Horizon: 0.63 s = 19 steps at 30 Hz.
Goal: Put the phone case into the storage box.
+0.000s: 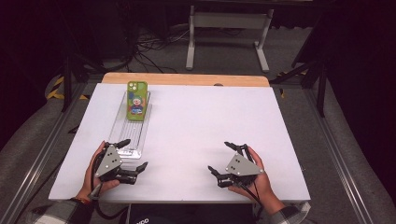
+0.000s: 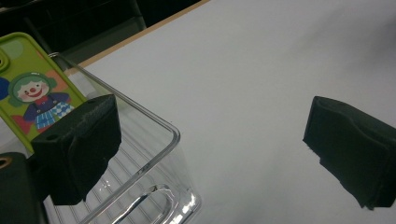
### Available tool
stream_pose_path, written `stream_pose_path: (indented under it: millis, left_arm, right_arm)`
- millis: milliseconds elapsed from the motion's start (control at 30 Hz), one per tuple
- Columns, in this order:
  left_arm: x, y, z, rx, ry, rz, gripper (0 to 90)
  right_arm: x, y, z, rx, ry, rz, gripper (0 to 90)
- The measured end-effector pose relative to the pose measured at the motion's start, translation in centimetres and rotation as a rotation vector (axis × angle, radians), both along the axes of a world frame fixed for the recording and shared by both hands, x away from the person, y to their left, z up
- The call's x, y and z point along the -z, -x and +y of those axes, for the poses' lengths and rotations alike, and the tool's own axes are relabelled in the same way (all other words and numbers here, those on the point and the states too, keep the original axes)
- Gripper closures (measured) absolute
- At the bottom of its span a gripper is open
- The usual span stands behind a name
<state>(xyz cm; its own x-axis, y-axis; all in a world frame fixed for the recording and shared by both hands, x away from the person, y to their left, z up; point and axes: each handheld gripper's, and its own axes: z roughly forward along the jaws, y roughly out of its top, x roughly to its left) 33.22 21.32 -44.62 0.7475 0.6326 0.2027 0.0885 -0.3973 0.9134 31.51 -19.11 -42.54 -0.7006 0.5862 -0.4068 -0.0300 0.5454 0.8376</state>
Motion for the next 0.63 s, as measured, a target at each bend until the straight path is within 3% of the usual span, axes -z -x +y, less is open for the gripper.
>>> stream_pose_path:
  millis: [633]
  left_arm:
    - [-0.11, -0.32, 0.07, -0.021, -0.007, -0.008, 5.0]
  right_arm:
    - [-0.14, -0.17, -0.28, 0.002, -0.019, 0.008, 9.1]
